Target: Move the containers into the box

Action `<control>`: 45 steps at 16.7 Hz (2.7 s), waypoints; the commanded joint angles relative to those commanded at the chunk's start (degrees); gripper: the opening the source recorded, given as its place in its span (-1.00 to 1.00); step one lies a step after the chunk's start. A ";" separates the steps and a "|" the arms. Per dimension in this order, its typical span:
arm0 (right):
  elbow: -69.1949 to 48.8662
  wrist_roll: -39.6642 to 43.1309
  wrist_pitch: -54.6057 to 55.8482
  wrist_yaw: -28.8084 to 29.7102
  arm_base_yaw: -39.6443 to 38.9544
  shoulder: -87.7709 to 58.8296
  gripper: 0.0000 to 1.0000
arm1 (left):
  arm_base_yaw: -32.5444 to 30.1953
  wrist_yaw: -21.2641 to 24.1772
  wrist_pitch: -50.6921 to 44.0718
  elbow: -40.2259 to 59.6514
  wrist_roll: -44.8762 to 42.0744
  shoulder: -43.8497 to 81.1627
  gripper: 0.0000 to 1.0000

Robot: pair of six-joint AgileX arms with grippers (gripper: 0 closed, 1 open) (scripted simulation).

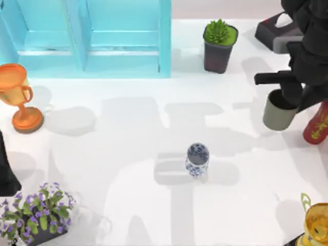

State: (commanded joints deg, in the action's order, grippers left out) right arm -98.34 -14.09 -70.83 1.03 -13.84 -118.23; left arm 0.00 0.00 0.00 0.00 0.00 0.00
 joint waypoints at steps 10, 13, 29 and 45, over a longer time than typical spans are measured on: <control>-4.44 8.11 -5.65 -0.90 8.80 1.64 -1.00 | 0.00 0.00 0.00 0.00 0.00 0.00 1.00; -2.40 10.15 -6.04 -2.65 10.33 3.59 -1.00 | 0.00 0.00 0.00 0.00 0.00 0.00 1.00; 21.21 52.98 -5.37 -1.36 53.59 30.73 -1.00 | 0.00 0.00 0.00 0.00 0.00 0.00 1.00; 35.51 51.98 9.28 -0.83 52.35 30.85 -1.00 | 0.00 0.00 0.00 0.00 0.00 0.00 1.00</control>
State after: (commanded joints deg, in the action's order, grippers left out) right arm -62.83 37.89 -61.56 0.20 38.52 -87.38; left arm 0.00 0.00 0.00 0.00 0.00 0.00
